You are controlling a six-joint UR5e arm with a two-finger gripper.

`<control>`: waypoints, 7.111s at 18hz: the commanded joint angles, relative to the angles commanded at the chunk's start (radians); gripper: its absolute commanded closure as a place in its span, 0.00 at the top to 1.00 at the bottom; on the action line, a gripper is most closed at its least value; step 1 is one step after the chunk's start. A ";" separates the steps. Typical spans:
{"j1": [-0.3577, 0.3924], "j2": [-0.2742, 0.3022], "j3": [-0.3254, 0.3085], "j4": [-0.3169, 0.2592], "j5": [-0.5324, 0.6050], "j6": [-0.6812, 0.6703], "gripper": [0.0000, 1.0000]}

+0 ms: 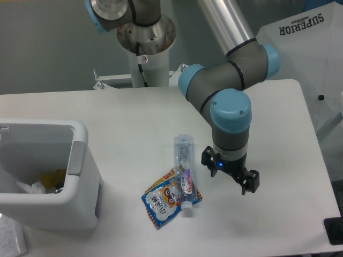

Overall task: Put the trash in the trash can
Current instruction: 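Move the open gripper over the clear plastic bottle and lower it, then align the gripper around the bottle and close on it, then lift the bottle and carry it over the white trash bin, then lower the bottle into the bin and open the gripper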

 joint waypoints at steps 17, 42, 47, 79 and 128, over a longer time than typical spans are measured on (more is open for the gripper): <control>-0.137 -0.176 0.178 0.040 0.009 -0.709 1.00; -0.206 -0.186 0.054 0.026 0.163 -0.678 1.00; -0.213 -0.192 0.051 0.021 0.164 -0.687 0.86; -0.169 -0.036 0.074 0.021 0.006 -0.680 0.00; -0.321 0.104 0.220 0.215 -0.948 -0.734 0.00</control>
